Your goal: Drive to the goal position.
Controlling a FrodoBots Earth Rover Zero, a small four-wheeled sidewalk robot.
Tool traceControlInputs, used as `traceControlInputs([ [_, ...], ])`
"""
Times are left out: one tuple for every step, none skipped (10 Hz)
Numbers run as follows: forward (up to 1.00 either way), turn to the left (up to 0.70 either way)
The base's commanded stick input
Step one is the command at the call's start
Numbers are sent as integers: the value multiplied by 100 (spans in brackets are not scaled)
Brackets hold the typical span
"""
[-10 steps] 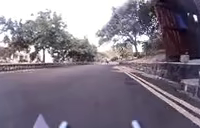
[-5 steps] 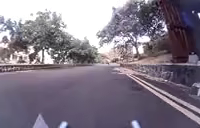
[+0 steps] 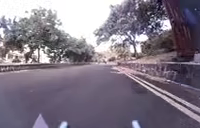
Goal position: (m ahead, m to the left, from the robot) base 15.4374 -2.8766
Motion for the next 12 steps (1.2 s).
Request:
traceControlInputs([
  [70,0],
  [70,0],
  [70,0],
  [70,0],
  [70,0],
  [70,0],
  [70,0],
  [70,0],
  [70,0],
  [70,0],
  [70,0],
  [70,0],
])
